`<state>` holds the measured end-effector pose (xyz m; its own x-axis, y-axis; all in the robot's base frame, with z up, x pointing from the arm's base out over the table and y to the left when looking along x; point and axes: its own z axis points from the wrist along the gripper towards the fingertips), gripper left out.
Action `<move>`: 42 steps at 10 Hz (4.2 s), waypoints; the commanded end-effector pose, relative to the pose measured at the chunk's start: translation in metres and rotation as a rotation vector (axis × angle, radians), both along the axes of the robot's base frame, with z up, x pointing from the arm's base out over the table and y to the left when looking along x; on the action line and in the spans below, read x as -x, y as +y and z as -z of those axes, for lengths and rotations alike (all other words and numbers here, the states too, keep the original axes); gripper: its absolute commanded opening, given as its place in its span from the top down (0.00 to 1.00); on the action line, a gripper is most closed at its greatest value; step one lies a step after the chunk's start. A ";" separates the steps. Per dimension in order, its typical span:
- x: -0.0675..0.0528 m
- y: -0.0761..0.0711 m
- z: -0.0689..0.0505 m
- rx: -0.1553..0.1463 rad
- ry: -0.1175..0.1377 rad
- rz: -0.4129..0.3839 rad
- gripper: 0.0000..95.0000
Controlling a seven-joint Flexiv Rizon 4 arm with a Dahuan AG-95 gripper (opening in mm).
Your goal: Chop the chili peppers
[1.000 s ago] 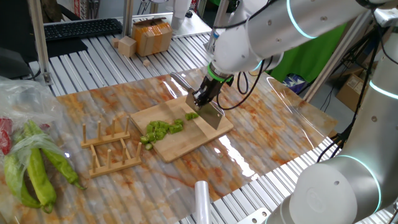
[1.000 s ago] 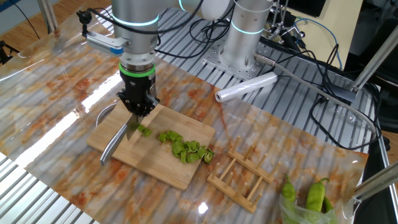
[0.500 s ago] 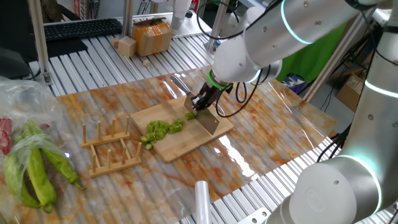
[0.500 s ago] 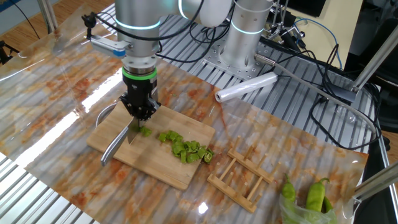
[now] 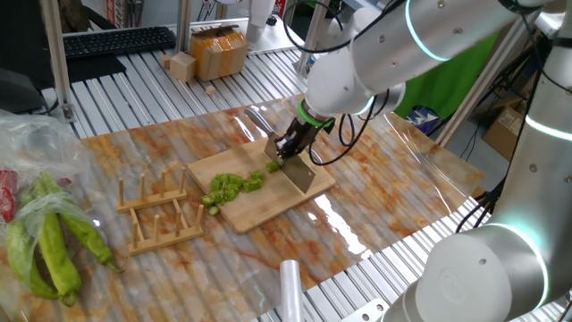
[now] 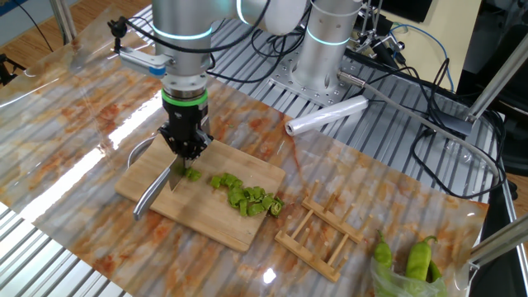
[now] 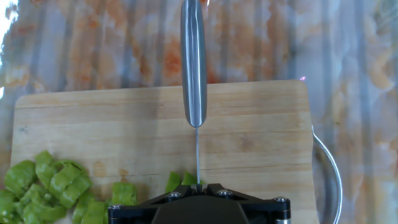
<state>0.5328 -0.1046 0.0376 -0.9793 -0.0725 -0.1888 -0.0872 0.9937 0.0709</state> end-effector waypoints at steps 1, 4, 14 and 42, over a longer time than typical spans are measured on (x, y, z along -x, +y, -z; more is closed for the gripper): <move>0.000 0.001 -0.013 0.020 0.035 -0.008 1.00; -0.001 0.004 -0.028 0.016 0.048 -0.009 1.00; -0.009 0.060 -0.082 0.043 0.168 0.036 1.00; 0.026 0.214 -0.109 0.031 0.182 0.245 1.00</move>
<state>0.5057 0.1097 0.1462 -0.9859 0.1672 -0.0091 0.1668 0.9854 0.0341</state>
